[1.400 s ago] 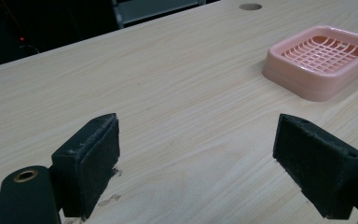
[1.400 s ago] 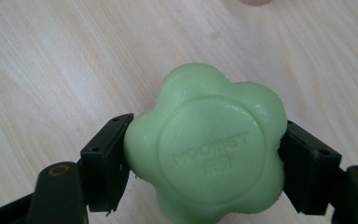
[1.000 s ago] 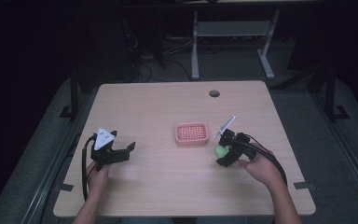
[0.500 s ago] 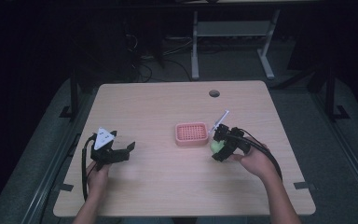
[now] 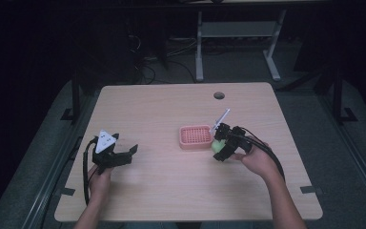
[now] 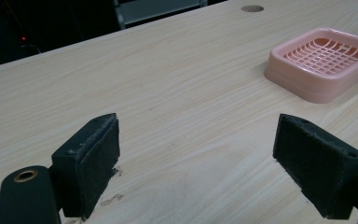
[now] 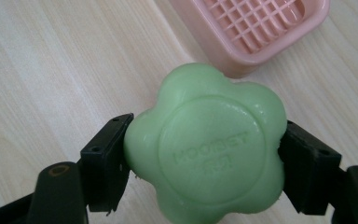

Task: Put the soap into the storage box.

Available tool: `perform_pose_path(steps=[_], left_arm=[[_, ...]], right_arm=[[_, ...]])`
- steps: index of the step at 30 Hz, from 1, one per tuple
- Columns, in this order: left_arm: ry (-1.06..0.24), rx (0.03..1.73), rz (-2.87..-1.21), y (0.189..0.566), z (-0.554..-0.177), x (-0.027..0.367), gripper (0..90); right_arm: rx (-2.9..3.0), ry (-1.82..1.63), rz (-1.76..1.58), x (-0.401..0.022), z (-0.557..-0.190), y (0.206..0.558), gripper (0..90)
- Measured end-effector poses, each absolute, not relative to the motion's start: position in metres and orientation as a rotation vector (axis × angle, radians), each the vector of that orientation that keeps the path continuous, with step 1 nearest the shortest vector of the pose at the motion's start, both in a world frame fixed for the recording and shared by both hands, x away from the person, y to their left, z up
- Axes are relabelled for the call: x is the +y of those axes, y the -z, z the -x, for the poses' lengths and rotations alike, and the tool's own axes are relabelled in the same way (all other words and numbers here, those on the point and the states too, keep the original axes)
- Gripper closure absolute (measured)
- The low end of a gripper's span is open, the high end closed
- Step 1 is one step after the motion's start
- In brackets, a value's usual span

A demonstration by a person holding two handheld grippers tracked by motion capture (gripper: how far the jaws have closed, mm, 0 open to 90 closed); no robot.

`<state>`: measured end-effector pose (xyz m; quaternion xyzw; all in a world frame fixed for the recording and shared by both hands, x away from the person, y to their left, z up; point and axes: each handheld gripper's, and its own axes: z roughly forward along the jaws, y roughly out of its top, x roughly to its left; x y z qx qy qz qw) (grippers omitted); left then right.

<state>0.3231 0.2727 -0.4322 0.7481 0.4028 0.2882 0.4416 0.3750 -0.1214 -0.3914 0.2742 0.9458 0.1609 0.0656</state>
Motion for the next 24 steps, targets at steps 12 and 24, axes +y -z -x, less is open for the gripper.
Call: perform_pose_path(steps=[12,24], left_arm=[[-0.715,1.005,-1.856,0.432,-0.323,0.274,14.3],[-0.713,1.004,-1.857,0.432,-0.323,0.273,14.3]], right_arm=[[2.864,-0.489,-0.816,-0.114,-0.385,0.389,25.9],[2.876,-0.505,-0.811,-0.105,-0.396,0.386,25.9]])
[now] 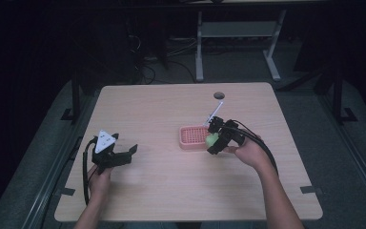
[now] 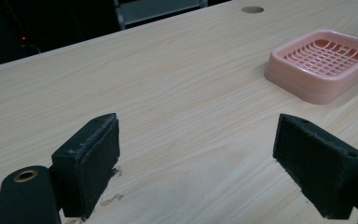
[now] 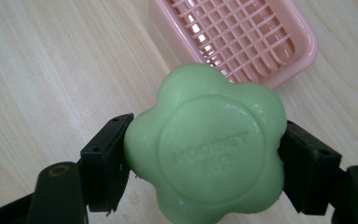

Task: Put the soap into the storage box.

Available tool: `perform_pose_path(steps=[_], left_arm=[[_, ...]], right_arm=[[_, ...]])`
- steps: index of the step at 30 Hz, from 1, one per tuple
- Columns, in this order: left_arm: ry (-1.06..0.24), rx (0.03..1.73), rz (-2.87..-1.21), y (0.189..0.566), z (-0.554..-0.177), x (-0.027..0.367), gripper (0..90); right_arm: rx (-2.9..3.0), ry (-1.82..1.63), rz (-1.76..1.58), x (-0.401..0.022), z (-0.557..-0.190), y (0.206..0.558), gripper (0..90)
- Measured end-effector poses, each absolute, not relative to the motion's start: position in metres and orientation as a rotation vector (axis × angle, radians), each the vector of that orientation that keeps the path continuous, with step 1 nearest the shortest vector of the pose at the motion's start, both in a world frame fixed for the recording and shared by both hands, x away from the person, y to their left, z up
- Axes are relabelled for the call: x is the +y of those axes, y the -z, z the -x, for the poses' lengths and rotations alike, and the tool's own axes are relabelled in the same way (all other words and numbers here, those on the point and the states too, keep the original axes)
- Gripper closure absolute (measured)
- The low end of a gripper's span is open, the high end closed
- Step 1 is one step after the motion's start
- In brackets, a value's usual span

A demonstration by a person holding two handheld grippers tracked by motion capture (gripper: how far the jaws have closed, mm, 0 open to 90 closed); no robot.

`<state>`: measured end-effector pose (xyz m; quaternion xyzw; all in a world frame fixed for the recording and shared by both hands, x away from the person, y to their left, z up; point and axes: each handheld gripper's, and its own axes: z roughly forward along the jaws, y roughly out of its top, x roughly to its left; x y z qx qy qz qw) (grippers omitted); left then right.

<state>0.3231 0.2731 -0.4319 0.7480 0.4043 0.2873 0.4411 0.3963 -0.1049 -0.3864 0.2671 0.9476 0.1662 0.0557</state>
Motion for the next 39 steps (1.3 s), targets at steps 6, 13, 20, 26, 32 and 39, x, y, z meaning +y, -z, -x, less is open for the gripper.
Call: perform_pose_path(steps=[6,13,20,26,32,39], left_arm=[[-0.713,1.004,-1.857,0.432,-0.323,0.273,14.3],[-0.711,1.004,-1.855,0.432,-0.323,0.273,14.3],[-0.711,1.004,-1.851,0.432,-0.323,0.273,14.3],[-0.712,1.004,-1.846,0.432,-0.323,0.274,14.3],[-0.712,1.002,-1.845,0.432,-0.323,0.274,14.3],[-0.713,1.002,-1.844,0.432,-0.323,0.274,14.3]], right_arm=[[2.883,-0.477,-0.801,-0.099,-0.402,0.386,25.9],[2.882,-0.486,-0.801,-0.094,-0.410,0.384,25.9],[2.891,-0.476,-0.790,-0.086,-0.417,0.382,25.9],[2.892,-0.471,-0.776,-0.079,-0.424,0.380,25.9],[2.897,-0.481,-0.770,-0.070,-0.430,0.379,25.9],[2.899,-0.490,-0.789,-0.065,-0.438,0.379,25.9]])
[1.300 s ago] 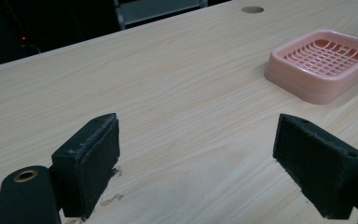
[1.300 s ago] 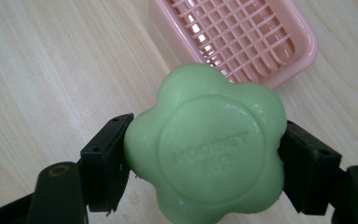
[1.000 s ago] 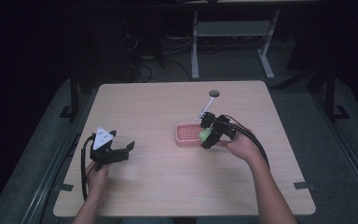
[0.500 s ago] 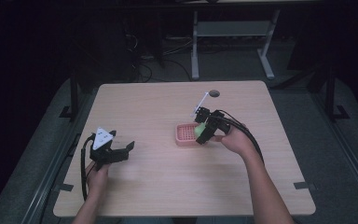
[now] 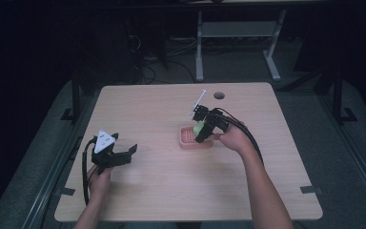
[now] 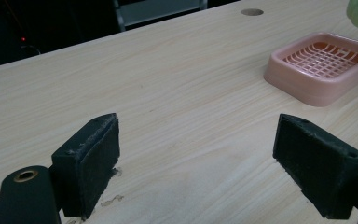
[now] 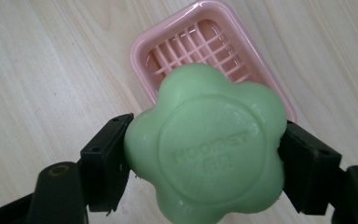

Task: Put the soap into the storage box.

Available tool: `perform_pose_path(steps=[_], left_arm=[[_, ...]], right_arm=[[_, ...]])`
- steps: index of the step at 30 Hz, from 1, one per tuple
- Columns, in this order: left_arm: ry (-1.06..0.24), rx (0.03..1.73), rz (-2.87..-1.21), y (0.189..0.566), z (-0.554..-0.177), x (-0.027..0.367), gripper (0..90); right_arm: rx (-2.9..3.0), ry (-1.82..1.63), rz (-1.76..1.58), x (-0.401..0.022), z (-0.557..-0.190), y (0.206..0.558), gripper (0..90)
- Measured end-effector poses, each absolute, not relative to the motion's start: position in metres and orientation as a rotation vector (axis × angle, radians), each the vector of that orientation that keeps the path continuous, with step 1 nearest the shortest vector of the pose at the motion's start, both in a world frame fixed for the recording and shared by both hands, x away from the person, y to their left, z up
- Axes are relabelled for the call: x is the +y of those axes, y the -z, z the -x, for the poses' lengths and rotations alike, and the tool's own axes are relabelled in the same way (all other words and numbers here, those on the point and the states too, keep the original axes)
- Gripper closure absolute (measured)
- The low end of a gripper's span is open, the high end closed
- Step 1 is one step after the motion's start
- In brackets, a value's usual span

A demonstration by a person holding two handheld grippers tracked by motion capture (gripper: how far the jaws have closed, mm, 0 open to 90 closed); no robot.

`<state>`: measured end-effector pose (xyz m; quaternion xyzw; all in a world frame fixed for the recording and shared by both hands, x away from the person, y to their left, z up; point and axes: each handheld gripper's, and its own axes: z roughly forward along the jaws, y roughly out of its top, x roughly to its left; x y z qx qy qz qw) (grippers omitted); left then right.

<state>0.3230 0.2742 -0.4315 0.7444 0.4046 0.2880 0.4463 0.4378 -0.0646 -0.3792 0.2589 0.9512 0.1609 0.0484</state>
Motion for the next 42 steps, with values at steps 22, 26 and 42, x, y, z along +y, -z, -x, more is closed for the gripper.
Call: perform_pose_path(steps=[22,26,42], left_arm=[[-0.715,1.004,-1.839,0.431,-0.323,0.275,14.3],[-0.715,1.002,-1.838,0.431,-0.323,0.274,14.3],[-0.714,1.003,-1.835,0.431,-0.323,0.275,14.3]], right_arm=[[2.914,-0.472,-0.881,-0.058,-0.459,0.402,25.9],[2.918,-0.465,-0.891,-0.057,-0.462,0.406,25.8],[2.919,-0.457,-0.909,-0.049,-0.466,0.414,25.8]])
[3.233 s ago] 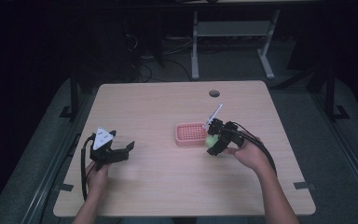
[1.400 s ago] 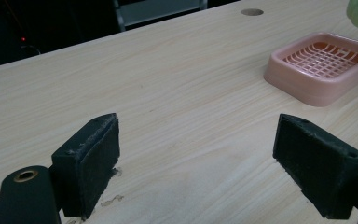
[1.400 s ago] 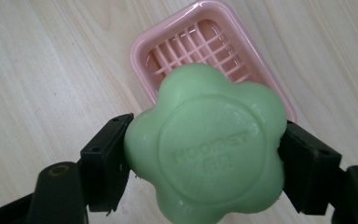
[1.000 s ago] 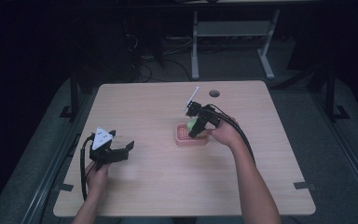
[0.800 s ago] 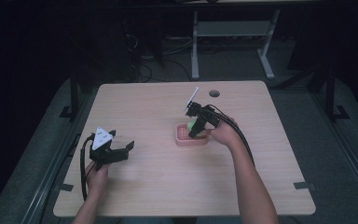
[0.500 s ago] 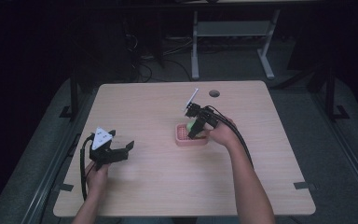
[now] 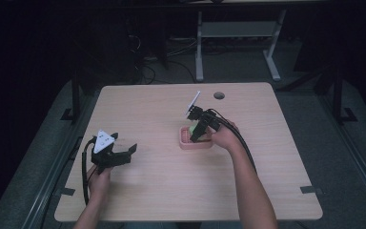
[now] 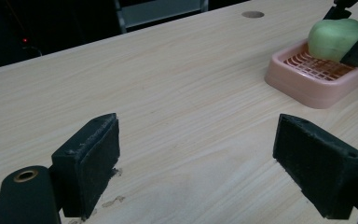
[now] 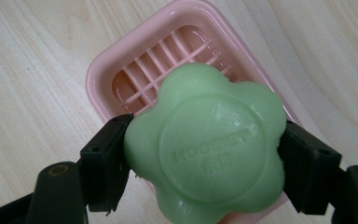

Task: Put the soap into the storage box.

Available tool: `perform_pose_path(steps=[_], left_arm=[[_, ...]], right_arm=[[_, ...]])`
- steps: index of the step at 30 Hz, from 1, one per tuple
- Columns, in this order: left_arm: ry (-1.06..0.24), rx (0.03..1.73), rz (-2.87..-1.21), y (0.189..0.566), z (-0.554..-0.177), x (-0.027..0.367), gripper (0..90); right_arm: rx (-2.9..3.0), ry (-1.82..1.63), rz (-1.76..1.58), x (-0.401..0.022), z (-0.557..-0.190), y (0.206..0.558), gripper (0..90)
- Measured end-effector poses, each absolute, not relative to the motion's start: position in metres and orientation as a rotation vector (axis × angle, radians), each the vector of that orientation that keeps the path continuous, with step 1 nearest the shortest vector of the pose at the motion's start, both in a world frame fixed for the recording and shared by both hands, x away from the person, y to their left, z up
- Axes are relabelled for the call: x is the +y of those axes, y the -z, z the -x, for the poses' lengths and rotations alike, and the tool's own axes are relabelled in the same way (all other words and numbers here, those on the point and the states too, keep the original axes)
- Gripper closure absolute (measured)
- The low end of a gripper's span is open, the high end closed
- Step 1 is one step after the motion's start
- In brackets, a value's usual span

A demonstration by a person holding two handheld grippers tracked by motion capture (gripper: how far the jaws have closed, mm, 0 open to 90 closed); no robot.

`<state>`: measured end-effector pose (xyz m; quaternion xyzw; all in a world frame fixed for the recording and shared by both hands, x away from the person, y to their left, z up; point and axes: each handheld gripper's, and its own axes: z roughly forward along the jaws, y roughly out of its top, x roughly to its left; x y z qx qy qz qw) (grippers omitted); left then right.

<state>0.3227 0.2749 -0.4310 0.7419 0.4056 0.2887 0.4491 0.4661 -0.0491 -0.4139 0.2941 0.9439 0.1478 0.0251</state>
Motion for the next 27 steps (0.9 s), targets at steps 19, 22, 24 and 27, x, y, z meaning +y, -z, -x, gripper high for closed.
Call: perform_pose_path(steps=[19,22,24,27], left_arm=[[-0.715,1.004,-1.836,0.4309,-0.3227,0.2752,14.3],[-0.714,1.004,-1.840,0.4310,-0.3229,0.2753,14.3],[-0.714,1.004,-1.838,0.4310,-0.3228,0.2750,14.3],[-0.713,1.004,-1.836,0.4311,-0.3228,0.2748,14.3]], right_arm=[[2.922,-0.463,-0.932,-0.0474,-0.4685,0.4163,25.7],[2.921,-0.464,-0.934,-0.0479,-0.4688,0.4163,25.7],[2.924,-0.467,-0.937,-0.0481,-0.4688,0.4165,25.7],[2.922,-0.467,-0.938,-0.0481,-0.4689,0.4166,25.7]])
